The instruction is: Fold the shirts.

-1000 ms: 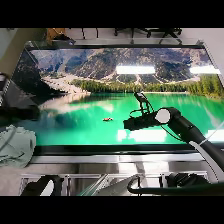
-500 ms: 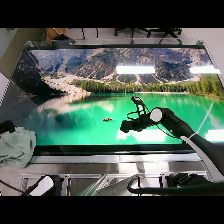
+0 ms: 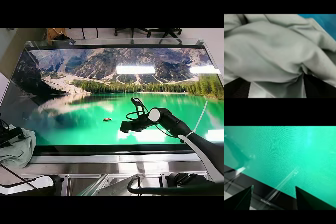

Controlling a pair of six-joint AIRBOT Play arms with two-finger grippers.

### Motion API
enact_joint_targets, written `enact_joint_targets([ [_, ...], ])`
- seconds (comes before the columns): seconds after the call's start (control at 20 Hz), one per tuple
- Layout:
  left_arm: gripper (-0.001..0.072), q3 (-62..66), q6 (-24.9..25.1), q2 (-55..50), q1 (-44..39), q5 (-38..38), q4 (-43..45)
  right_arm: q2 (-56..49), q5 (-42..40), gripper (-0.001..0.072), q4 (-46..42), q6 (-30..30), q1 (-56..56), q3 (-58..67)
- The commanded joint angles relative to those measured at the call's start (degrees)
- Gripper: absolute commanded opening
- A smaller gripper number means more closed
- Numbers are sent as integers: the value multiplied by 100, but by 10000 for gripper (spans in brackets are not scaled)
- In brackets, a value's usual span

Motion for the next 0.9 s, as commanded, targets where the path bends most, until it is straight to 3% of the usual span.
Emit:
enact_joint_targets([
  [0.0,555,13,-2,-219,0,114,-13,-7,-4,597,240,0,-2,0],
  [0.05,197,15,26,-210,0,120,-11,-4,-4,596,284,0,-2,0],
  [0.1,17,24,85,-184,0,118,-24,-4,0,596,282,0,-2,0],
  [0.25,13,402,133,-63,-11,0,-243,-4,0,591,310,0,-2,2],
  [0.3,13,638,219,-4,-13,-105,-439,-4,0,532,317,-2,-4,2],
  [0.4,12,1152,503,138,-81,-376,-1187,20,0,201,319,-48,-4,4],
  [0.5,12,1635,817,345,-337,-634,-2144,63,4,78,319,-44,-39,79],
  [0.7,11,2330,1008,872,-1770,-741,-3622,393,20,57,317,-50,-520,529],
  [0.85,12,2455,1054,1005,-3324,-743,-3945,776,299,57,313,-131,-1097,732],
])
